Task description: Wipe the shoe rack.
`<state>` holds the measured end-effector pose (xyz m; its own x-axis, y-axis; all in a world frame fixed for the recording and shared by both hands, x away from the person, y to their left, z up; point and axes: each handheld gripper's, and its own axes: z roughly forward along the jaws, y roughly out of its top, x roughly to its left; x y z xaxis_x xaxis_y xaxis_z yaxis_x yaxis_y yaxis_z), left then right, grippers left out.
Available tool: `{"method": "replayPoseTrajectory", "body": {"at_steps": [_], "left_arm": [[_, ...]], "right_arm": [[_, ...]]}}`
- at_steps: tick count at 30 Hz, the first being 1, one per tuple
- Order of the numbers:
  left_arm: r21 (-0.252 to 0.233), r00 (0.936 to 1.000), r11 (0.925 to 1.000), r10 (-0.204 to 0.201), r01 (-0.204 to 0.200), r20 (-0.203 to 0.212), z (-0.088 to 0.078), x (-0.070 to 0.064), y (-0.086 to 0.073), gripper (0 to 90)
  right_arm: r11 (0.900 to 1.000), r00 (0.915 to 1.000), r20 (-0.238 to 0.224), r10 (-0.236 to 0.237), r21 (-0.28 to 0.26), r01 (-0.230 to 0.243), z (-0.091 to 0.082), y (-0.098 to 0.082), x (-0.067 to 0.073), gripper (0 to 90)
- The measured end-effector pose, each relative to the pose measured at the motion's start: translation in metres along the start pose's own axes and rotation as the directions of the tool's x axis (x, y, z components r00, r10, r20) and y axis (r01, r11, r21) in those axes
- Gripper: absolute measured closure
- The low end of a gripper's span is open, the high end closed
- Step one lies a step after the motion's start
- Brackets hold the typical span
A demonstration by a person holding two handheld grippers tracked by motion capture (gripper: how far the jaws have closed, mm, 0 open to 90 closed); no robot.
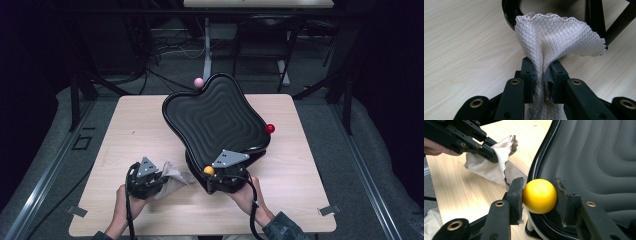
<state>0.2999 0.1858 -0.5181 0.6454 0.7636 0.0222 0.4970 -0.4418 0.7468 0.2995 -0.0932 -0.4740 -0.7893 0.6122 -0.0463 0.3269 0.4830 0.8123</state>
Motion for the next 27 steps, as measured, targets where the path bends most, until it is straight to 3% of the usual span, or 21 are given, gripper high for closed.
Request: {"method": "replayPoseTrajectory", "body": {"at_steps": [16, 21, 27], "left_arm": [[-0.035, 0.9996, 0.9993, 0.009, -0.008, 0.026, 0.003, -0.008, 0.006, 75.5], [-0.055, 0.9981, 0.9978, 0.039, -0.036, 0.048, 0.008, -0.02, 0.014, 77.5], [-0.074, 0.9941, 0.9966, 0.043, -0.035, 0.1, 0.016, -0.035, 0.028, 77.4]], "right_arm": [[0.999, 0.9985, 0.039, 0.037, -0.004, -0.037, -0.017, -0.014, -0.02, 59.6], [0.999, 0.9977, 0.052, 0.044, -0.016, -0.043, -0.02, -0.018, -0.023, 59.6], [0.999, 0.9974, 0.057, 0.044, -0.023, -0.043, -0.02, -0.019, -0.023, 59.6]]}}
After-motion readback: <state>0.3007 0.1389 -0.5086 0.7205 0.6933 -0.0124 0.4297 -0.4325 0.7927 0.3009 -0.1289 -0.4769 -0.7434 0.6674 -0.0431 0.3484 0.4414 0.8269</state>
